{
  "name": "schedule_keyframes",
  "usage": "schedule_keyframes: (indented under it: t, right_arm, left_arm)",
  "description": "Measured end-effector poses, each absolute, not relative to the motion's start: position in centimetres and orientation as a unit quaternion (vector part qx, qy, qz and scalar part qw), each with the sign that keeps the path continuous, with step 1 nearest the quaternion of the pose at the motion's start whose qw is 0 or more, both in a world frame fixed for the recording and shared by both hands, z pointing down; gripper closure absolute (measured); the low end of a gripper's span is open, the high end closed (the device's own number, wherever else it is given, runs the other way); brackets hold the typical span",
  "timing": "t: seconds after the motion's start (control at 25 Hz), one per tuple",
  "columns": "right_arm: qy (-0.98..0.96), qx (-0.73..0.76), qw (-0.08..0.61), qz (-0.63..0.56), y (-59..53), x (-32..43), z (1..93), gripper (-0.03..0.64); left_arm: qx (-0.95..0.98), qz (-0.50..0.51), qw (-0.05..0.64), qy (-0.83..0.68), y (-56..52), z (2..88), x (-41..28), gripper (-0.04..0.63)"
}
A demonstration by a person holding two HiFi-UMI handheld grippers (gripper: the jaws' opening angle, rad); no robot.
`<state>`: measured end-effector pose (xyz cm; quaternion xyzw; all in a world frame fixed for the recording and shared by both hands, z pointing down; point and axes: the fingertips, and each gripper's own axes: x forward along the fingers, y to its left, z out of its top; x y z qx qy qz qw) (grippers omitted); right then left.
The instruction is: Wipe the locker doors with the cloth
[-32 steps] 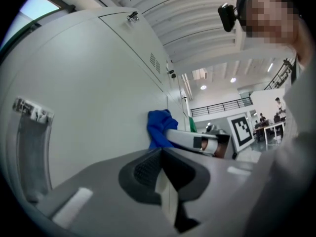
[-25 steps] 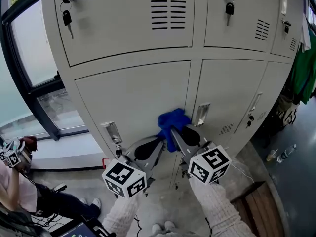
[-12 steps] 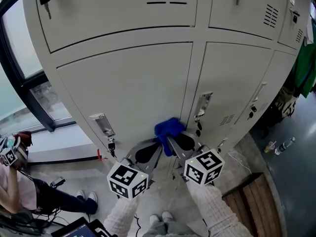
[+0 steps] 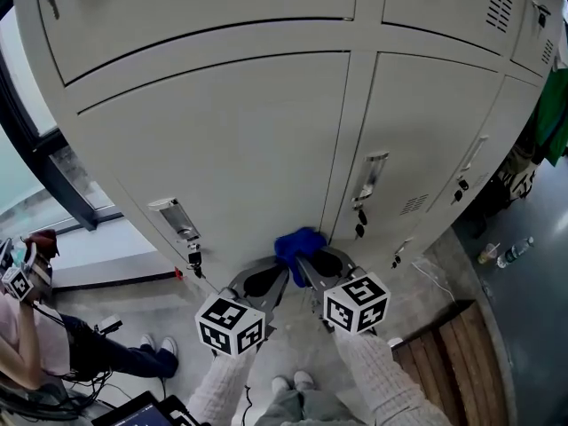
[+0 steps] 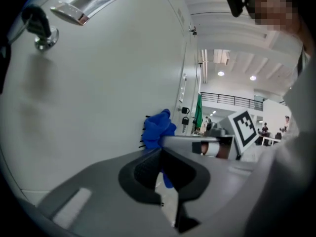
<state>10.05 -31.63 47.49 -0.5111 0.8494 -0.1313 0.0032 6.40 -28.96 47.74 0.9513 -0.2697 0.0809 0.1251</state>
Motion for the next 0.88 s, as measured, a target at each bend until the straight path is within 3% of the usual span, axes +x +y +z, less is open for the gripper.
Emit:
schedule_keyframes:
  t: [0.56, 0.88]
  right_arm:
    - [0.84, -0.522, -0.032, -0.147, -31.3, 10.2, 48.6, 0.558]
    - [0.854, -0.512, -0.003, -0.096, -27.4, 8.5, 43.0, 0.558]
  left_arm:
    - [0.954, 0.091, 0.116, -0.262, -28.4, 47.0, 6.3, 0.588]
    - [0.96, 0.052, 0.081, -0.264, -24.9, 42.0, 5.0, 0.588]
